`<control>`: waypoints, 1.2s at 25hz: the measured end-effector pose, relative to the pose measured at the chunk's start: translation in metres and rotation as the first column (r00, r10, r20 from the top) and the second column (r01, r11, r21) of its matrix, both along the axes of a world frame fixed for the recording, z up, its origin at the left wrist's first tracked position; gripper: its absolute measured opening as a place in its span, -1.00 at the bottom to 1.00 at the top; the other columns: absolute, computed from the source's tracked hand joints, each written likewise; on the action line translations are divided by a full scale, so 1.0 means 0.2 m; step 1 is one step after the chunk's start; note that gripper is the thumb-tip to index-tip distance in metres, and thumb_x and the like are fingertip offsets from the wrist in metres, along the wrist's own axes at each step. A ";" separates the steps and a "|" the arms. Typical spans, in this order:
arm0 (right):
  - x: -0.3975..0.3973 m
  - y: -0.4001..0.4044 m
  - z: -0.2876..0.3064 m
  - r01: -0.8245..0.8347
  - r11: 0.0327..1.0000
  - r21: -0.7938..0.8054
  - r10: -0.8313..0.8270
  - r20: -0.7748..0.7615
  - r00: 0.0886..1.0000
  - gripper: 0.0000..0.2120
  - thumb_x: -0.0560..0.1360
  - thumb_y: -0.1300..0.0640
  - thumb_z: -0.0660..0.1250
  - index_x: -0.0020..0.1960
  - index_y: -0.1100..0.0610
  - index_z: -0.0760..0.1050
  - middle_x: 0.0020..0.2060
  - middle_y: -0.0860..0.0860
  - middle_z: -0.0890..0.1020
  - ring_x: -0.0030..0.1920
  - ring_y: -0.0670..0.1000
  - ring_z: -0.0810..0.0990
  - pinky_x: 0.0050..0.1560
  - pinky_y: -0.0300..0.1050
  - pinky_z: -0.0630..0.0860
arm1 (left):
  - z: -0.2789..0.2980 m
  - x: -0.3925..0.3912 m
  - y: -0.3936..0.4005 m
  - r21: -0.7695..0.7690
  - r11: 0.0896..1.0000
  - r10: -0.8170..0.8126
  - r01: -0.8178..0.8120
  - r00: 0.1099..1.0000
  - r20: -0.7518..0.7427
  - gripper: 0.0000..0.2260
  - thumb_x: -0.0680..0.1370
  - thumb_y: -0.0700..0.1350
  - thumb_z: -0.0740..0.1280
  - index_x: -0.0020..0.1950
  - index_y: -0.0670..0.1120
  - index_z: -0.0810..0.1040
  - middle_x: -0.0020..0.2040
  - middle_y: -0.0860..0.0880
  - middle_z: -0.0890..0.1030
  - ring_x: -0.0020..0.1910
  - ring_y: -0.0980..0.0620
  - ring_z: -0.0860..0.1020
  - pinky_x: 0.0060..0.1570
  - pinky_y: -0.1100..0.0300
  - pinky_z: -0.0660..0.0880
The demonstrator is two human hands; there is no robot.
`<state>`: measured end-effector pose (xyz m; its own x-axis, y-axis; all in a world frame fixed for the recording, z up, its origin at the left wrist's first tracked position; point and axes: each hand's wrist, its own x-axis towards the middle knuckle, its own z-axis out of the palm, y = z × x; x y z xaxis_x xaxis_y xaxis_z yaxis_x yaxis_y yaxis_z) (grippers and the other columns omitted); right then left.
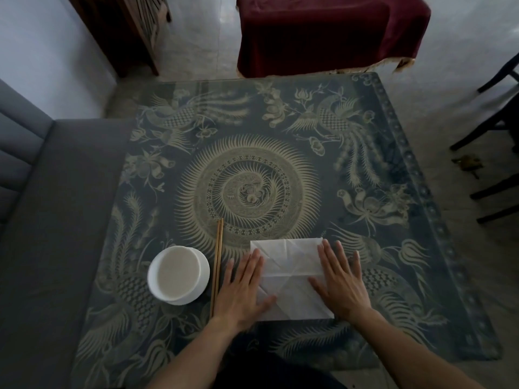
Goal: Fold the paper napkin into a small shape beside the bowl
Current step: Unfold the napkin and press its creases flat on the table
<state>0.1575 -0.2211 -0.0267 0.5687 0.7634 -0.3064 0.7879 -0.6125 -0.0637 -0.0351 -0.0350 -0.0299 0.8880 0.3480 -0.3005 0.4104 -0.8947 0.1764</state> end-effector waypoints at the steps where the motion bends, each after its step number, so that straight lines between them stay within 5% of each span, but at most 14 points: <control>1: -0.03 0.04 0.01 -0.028 0.999 0.042 0.028 0.001 1.000 -0.28 0.59 -0.30 -0.17 0.57 0.15 -0.12 0.56 0.07 -0.09 0.54 0.09 -0.23 0.48 0.24 -0.24 | 0.01 0.04 -0.01 -0.011 1.000 -0.018 0.018 0.999 0.039 -0.27 0.61 0.31 -0.03 0.58 -0.12 -0.16 0.58 -0.06 -0.23 0.56 -0.05 -0.20 0.46 -0.10 -0.25; 6: -0.14 0.24 -0.02 -0.166 0.980 0.107 0.174 -0.065 0.983 -0.40 0.62 -0.04 -0.07 0.57 0.17 -0.14 0.56 0.10 -0.11 0.55 0.08 -0.17 0.52 0.15 -0.13 | 0.00 0.26 -0.08 -0.068 0.997 -0.037 0.043 0.996 0.086 -0.42 0.64 0.17 -0.24 0.56 -0.10 -0.27 0.58 -0.05 -0.27 0.52 0.04 -0.32 0.50 0.01 -0.23; 11: -0.03 0.23 -0.05 -0.104 0.994 0.038 0.106 -0.056 0.993 -0.33 0.62 -0.21 -0.17 0.57 0.15 -0.20 0.54 0.03 -0.19 0.53 0.06 -0.25 0.51 0.12 -0.23 | -0.06 0.23 0.03 -0.008 1.000 -0.007 0.007 1.000 -0.018 -0.35 0.57 0.24 -0.37 0.55 -0.11 -0.31 0.55 -0.04 -0.35 0.50 0.02 -0.38 0.44 0.01 -0.41; 18: 0.09 0.11 -0.06 0.003 1.000 -0.030 -0.003 -0.003 1.000 -0.31 0.58 -0.29 -0.34 0.55 0.11 -0.33 0.54 0.02 -0.29 0.49 0.01 -0.41 0.47 0.16 -0.36 | -0.07 0.15 0.12 0.090 0.996 0.023 -0.022 1.000 -0.010 -0.39 0.62 0.19 -0.26 0.57 -0.12 -0.22 0.59 -0.06 -0.21 0.53 -0.03 -0.30 0.47 -0.10 -0.29; 23: -0.20 0.10 -0.04 -0.130 0.977 0.171 0.137 -0.030 0.990 -0.38 0.62 -0.08 -0.04 0.57 0.20 -0.09 0.56 0.15 -0.04 0.55 0.08 -0.17 0.48 0.16 -0.09 | -0.06 0.13 -0.17 -0.023 0.998 -0.049 0.055 0.980 0.192 -0.46 0.68 0.11 -0.14 0.58 -0.17 0.03 0.60 -0.10 -0.01 0.56 -0.08 -0.03 0.47 -0.09 -0.09; 30: -0.31 -0.09 -0.06 -0.070 0.987 0.146 0.080 -0.060 0.995 -0.35 0.60 -0.17 -0.03 0.53 0.24 0.15 0.53 0.14 0.16 0.53 0.08 0.04 0.45 0.15 0.04 | -0.09 -0.04 -0.25 0.017 1.000 0.012 -0.013 0.998 0.066 -0.41 0.62 0.12 0.01 0.57 -0.16 0.08 0.58 -0.11 0.07 0.56 -0.07 0.00 0.43 -0.17 0.00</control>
<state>0.0953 -0.2387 -0.0386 0.4902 0.8420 -0.2253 0.8226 -0.5324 -0.1996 -0.0422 -0.0852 -0.0470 0.9011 0.3639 -0.2356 0.4096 -0.8927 0.1879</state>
